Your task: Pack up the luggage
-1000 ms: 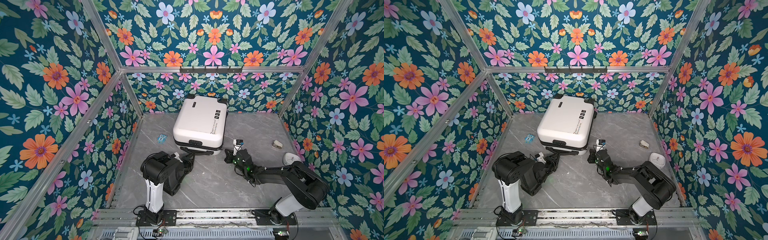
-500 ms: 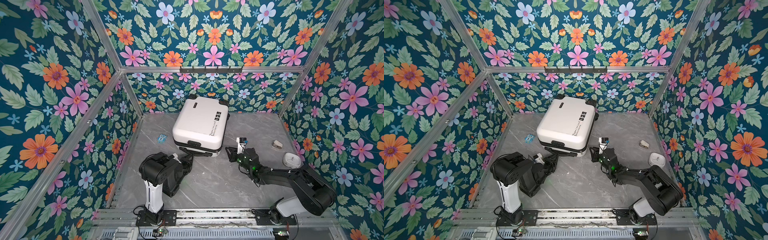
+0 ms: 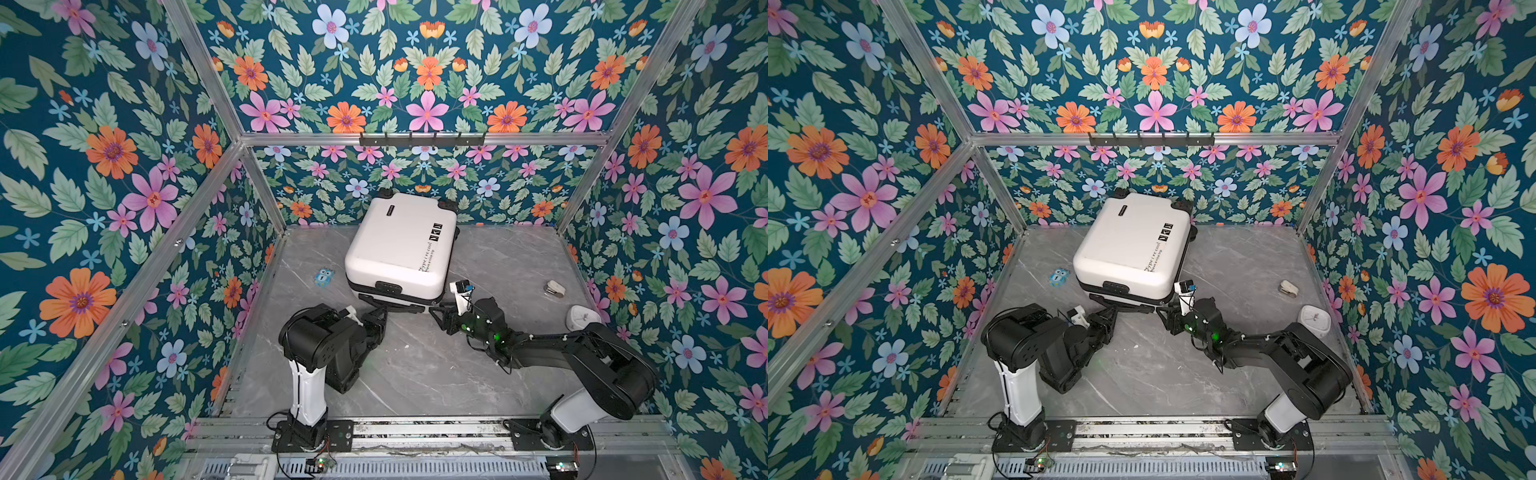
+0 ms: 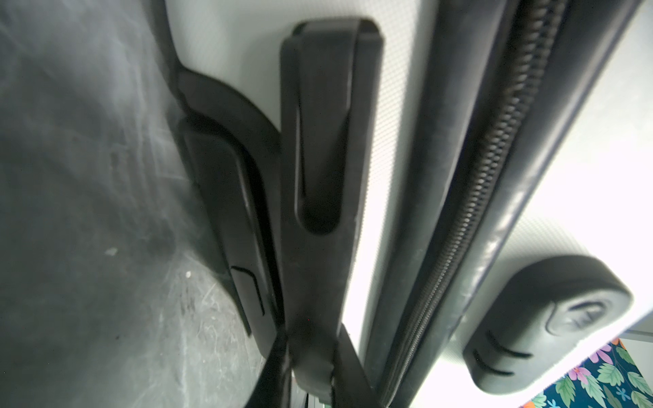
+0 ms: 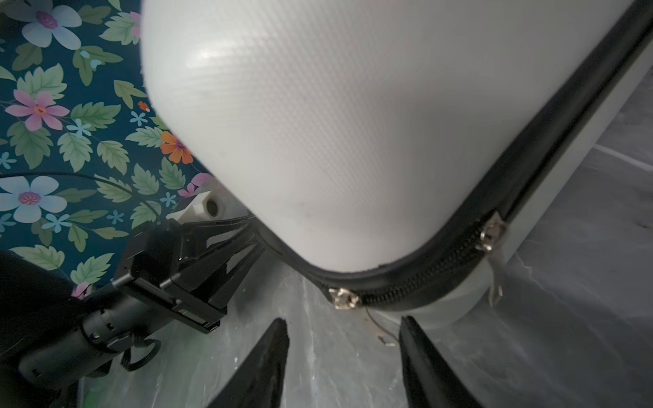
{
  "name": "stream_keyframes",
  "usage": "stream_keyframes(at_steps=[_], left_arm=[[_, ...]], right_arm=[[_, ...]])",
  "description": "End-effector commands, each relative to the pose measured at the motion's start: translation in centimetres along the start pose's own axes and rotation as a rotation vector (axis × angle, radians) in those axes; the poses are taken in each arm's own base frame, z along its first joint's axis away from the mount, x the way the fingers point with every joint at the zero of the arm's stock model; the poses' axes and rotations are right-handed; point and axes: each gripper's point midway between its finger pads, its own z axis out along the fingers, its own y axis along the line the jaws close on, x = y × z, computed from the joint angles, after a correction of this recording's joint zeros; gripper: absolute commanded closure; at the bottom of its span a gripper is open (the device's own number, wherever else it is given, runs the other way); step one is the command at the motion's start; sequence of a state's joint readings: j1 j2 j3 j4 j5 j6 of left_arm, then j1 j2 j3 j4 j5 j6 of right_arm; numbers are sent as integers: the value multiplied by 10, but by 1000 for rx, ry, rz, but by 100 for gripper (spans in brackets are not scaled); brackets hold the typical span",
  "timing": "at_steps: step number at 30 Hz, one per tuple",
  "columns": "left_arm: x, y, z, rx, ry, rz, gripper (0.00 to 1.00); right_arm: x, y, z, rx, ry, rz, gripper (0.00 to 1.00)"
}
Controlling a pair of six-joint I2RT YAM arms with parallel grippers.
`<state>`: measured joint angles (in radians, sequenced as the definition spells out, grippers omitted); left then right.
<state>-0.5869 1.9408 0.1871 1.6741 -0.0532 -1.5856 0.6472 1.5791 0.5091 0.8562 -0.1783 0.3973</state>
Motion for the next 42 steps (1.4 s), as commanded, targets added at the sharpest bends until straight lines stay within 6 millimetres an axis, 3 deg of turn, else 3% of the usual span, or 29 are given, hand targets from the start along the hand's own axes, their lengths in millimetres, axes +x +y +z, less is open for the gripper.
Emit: stream_keyframes(at_steps=[1,8,9,10,19,32,42], left_arm=[[5,7,-3,-23,33,13,100],[9,6,-1,-17,47,11,100],[9,6,-1,-17,48,11,100],[9,6,-1,-16,49,11,100],[10,6,-1,-18,57,11,100],[13,4,2,-11,67,10,100],[15,5,1,-12,72,9,100]], right_arm=[[-4,-3,7,16,-11,-11,48],[-12,-5,15,28,-47,5,53],[-14,-5,15,27,-53,5,55],[-4,-11,20,41,-28,11,57],[-14,-9,21,38,-59,5,73],[-36,11,10,-25,-101,-24,76],[-31,2,17,17,-79,4,83]])
